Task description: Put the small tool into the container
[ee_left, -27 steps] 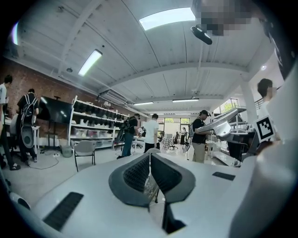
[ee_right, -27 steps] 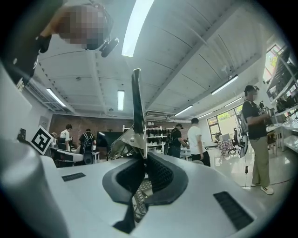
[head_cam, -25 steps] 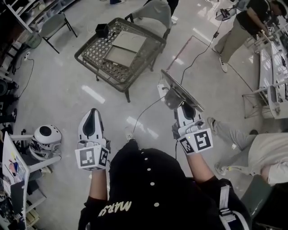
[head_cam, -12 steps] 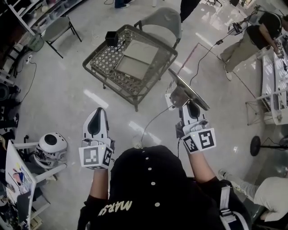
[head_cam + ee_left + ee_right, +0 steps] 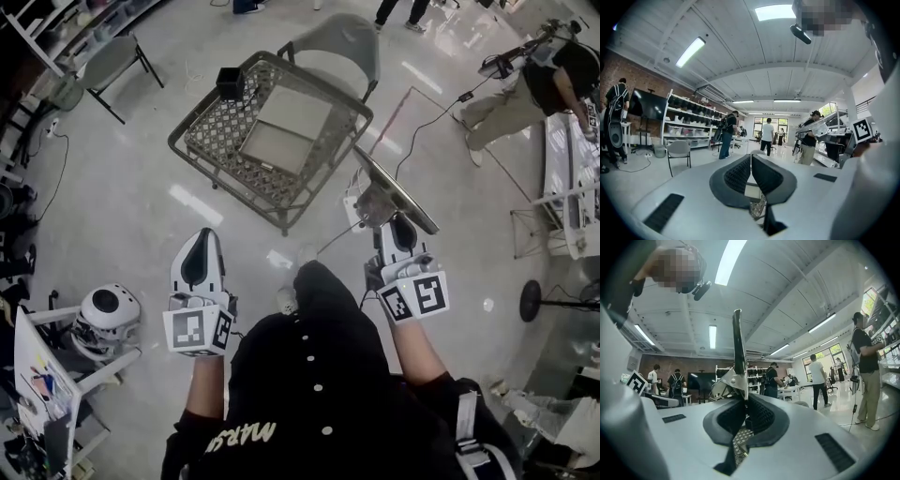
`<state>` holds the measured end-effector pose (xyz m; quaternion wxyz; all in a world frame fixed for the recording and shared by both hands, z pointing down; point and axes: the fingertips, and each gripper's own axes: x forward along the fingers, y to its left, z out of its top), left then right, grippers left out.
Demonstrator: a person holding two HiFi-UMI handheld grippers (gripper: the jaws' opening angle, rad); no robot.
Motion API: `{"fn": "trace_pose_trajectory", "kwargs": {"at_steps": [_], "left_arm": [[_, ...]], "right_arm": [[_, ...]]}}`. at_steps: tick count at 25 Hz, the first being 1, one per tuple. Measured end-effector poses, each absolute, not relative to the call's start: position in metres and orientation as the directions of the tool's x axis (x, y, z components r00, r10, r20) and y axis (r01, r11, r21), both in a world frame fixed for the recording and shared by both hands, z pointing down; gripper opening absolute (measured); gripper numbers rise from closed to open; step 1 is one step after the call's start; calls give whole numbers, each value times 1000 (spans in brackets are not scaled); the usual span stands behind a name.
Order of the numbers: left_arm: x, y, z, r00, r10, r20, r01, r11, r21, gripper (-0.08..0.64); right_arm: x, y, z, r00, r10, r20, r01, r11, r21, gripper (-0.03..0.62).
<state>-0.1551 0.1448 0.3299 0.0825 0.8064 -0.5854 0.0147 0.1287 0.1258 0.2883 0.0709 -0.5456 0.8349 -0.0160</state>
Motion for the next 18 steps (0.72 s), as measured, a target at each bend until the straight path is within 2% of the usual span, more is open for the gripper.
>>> {"fn": "trace_pose_trajectory", "kwargs": {"at_steps": [18], "left_arm": [[-146, -2, 325, 276, -953, 124, -960, -267, 87, 34]], "right_arm": [[131, -37, 295, -437, -892, -114, -884, 450, -128, 15]]}}
